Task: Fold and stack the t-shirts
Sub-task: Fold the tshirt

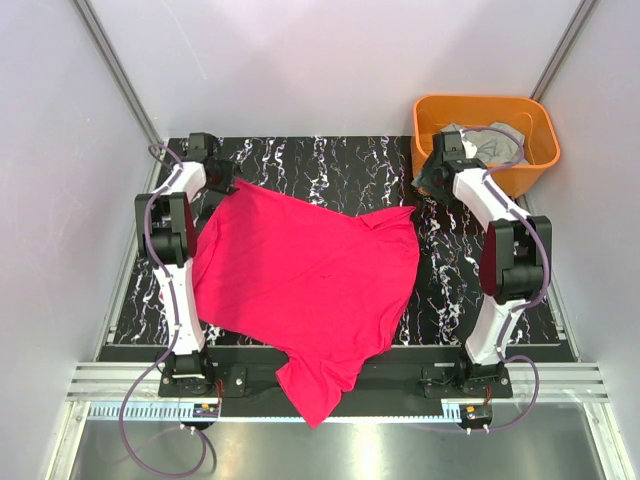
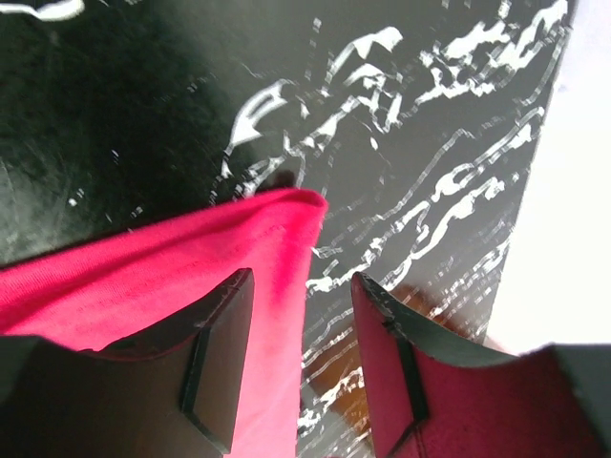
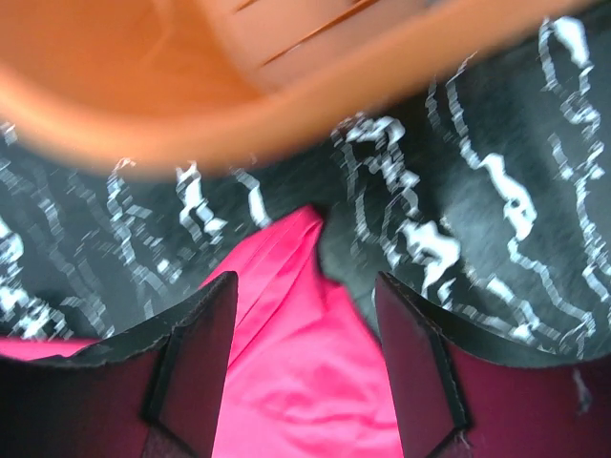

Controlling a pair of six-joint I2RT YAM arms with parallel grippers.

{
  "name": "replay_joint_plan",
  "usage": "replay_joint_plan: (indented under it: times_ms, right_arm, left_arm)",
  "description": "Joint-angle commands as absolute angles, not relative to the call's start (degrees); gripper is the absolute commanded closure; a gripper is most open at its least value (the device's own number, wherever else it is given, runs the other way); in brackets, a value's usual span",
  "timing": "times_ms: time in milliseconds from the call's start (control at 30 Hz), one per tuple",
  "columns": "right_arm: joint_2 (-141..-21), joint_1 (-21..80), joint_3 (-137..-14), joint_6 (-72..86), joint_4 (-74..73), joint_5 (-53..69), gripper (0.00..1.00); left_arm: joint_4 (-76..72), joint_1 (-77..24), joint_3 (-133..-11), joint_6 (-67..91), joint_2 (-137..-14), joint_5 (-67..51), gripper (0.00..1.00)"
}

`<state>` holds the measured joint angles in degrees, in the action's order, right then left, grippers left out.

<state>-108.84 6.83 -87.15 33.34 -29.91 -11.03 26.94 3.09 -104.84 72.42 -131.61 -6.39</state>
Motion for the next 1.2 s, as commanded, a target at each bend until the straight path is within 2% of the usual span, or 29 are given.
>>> replay_joint_plan:
  times_ms: [0,333,833,1067,1167]
  right_arm:
    - [-103.5,9.5,-85.4,35.9,-31.0,-12.7,0.34]
    - [-102.3,13.1,-82.5,33.9,-30.8,-9.4,0.38]
    - [-102.9,14.4,-82.1,35.2,-31.0,-8.9,0.38]
    - [-103.6,15.1,-82.1,35.9,-31.2,-8.5,0.38]
    - [-104.0,15.5,-82.0,35.9,-31.3,-8.6,0.38]
  left_arm:
    - [26.1,2.9,-107.7,74.2,-133.1,-3.7,0.50]
    - [26.3,3.0,-113.5,74.3,-137.5,-3.1,0.54]
    - [26.3,2.6,-110.9,73.9,-137.5,-2.4,0.57]
    - [26.5,2.5,-112.5,73.5,-138.9,-1.7,0.68]
    - [26.9,2.6,-112.9,72.5,-139.3,-1.4,0.80]
